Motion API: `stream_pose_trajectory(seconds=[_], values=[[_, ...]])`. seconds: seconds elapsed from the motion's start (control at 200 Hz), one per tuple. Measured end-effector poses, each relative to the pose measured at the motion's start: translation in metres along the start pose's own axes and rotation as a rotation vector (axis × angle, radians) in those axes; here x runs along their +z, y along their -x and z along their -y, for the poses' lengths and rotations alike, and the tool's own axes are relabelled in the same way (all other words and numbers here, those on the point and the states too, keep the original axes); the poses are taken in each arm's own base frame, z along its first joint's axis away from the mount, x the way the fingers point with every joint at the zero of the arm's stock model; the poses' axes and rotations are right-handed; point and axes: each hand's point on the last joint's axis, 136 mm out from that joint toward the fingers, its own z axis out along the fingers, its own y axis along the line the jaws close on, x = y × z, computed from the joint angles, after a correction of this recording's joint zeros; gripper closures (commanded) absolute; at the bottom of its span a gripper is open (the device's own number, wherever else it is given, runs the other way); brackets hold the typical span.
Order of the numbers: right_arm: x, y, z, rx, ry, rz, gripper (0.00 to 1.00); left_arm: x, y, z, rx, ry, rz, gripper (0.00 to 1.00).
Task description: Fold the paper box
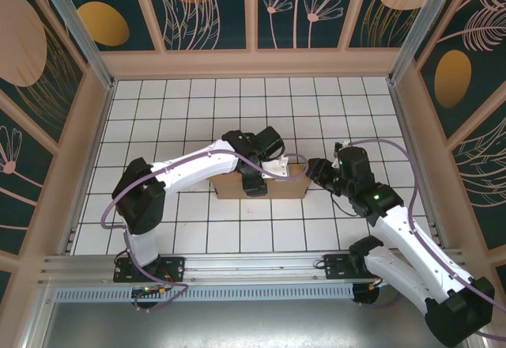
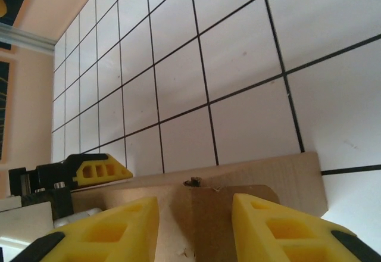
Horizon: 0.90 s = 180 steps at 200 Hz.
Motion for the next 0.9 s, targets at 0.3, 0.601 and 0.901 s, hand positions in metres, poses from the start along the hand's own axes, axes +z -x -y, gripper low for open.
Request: stream_pose_trajectory(seconds=[0.3,0.601,0.901], values=[[0.008,0.000,-0.003,0.066,0.047,0.012,0.61,0.000,-0.004,0.000,-0.006,-0.006,-0.013,0.42],[-0.024,0.033,-0.030,-0.070,0.025,0.116,0.67,0.000,0.001,-0.003,-0.007,-0.003,-0.007,0.43],[-0.006,0.011,-0.032,-0.029,0.081,0.028,0.71,0.003,0.011,-0.010,-0.018,0.002,0.003,0.41]])
